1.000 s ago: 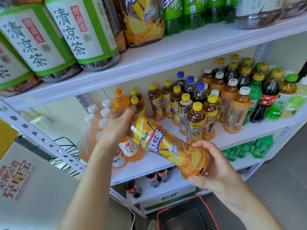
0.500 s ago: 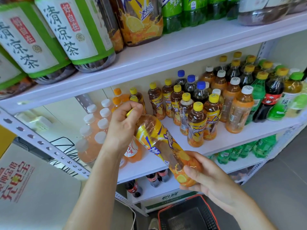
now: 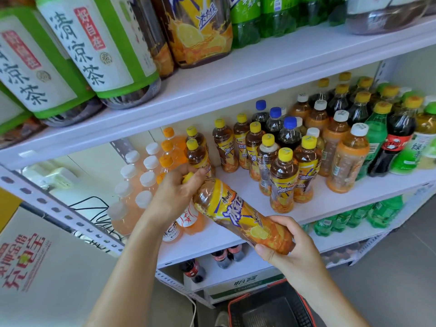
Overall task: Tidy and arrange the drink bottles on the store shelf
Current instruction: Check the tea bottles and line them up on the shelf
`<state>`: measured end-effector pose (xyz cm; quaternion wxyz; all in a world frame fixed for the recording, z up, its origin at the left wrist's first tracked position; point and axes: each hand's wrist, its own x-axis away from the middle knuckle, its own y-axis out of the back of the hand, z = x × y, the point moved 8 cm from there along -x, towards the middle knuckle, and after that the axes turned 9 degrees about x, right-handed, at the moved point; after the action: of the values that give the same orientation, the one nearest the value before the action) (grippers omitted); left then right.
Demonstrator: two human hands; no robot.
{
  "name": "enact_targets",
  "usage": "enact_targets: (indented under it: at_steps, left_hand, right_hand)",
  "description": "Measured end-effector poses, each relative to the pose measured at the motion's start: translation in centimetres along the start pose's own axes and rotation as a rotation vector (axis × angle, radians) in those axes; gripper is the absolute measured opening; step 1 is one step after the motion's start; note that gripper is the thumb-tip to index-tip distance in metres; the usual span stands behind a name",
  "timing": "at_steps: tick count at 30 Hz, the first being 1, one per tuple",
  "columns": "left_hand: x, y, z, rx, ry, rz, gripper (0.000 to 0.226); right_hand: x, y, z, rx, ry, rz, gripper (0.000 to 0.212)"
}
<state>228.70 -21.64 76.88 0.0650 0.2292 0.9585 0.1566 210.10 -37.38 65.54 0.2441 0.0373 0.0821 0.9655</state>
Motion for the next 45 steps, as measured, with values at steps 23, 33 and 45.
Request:
enact_targets:
  at_steps: [23,33,45]
  left_hand:
    - [-8.6,-3.6,-2.2,-1.093,-0.38,0.246,0.025]
    - [-11.4,-2.2,2.4,-1.421,-0.167,0.132,0.031]
    - [-17.2,-8.3,0.4,-1.125,-0.165,0.124,0.069]
  right_hand:
    - [-7.8,3.7,9.5,0.921,0.472,-0.412,0.045]
    - [-10.6,3.4,6.6,1.155,0.314,-0.285,0.068]
    - [-10.5,4.0,7.0,0.935,0.334,-0.32,0.062]
